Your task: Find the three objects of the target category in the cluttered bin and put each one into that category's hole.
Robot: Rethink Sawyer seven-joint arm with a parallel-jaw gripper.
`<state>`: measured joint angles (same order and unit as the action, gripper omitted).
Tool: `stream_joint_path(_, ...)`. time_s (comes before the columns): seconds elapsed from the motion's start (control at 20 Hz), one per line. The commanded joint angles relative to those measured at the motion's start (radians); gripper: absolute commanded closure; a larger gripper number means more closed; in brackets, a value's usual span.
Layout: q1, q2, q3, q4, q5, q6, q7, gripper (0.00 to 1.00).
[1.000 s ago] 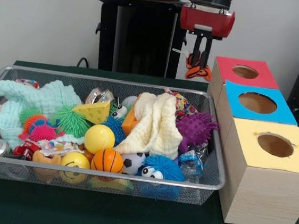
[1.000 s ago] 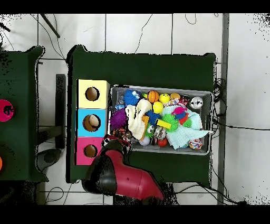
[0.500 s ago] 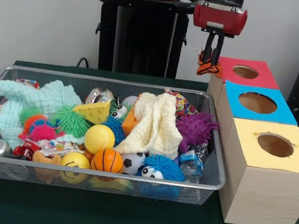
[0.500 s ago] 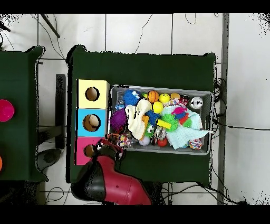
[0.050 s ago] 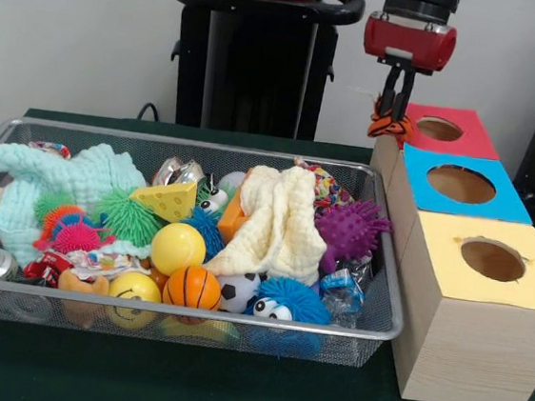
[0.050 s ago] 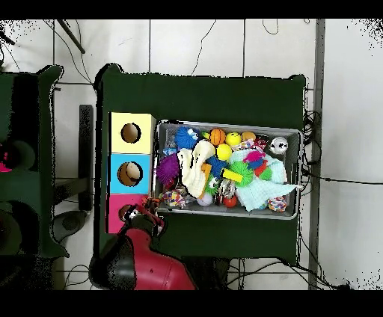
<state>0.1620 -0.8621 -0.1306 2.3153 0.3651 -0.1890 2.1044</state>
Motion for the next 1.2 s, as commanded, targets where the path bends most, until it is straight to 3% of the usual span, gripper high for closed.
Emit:
stream_joint_path(0.05, 0.079, 0.059, 0.021, 0.022, 0.139, -0.067, 0.337, 1.00)
stream_joint_path(0.45, 0.327, 0.091, -0.112, -0.035, 0.369, 0.048, 0.325, 1.00)
stream_joint_path(0.75, 0.462, 0.125, -0.180, -0.066, 0.507, 0.109, 0.313, 1.00)
stream_joint_path(0.95, 0.426, 0.130, -0.131, -0.056, 0.499, 0.060, 0.313, 1.00)
stream_joint_path(1.2, 0.311, 0.131, -0.057, -0.033, 0.405, -0.025, 0.329, 1.00)
